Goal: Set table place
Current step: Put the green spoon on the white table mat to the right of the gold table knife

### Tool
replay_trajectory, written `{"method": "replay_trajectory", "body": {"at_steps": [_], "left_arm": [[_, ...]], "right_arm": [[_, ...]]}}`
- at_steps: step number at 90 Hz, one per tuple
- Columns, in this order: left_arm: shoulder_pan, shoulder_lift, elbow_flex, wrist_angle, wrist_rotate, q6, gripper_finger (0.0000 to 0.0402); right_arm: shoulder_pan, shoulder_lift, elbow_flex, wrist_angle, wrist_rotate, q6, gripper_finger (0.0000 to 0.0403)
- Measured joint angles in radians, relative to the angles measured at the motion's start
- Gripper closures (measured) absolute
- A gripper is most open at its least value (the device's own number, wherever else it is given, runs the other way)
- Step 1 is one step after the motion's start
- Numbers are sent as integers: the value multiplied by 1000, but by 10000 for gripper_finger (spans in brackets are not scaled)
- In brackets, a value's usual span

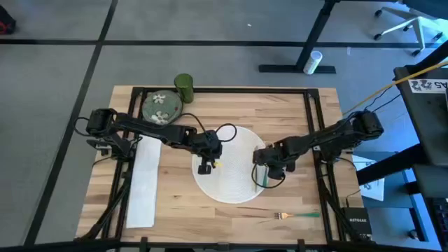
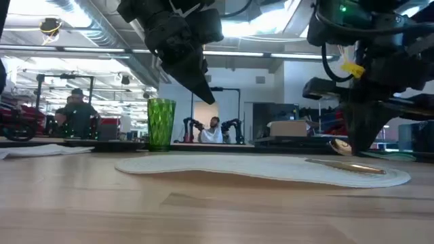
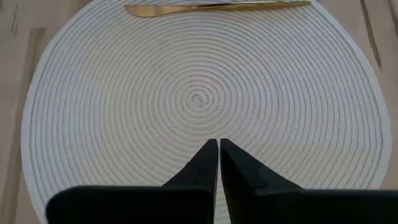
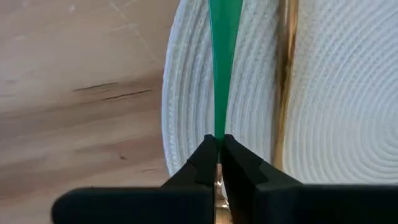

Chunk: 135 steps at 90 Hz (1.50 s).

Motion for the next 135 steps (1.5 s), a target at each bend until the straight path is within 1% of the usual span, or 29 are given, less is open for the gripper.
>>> {"method": "replay_trajectory", "body": {"at_steps": [21,64,135], "left_arm": [[0,0,0,0,0,0,402],[0,0,0,0,0,2,402],[0,0,0,-3,0,1,402]], "right_arm": [[0,0,0,36,0,-13,403],[-1,11,0,29,0,-50,403],[-1,15,0,55,8,-49,402]]}}
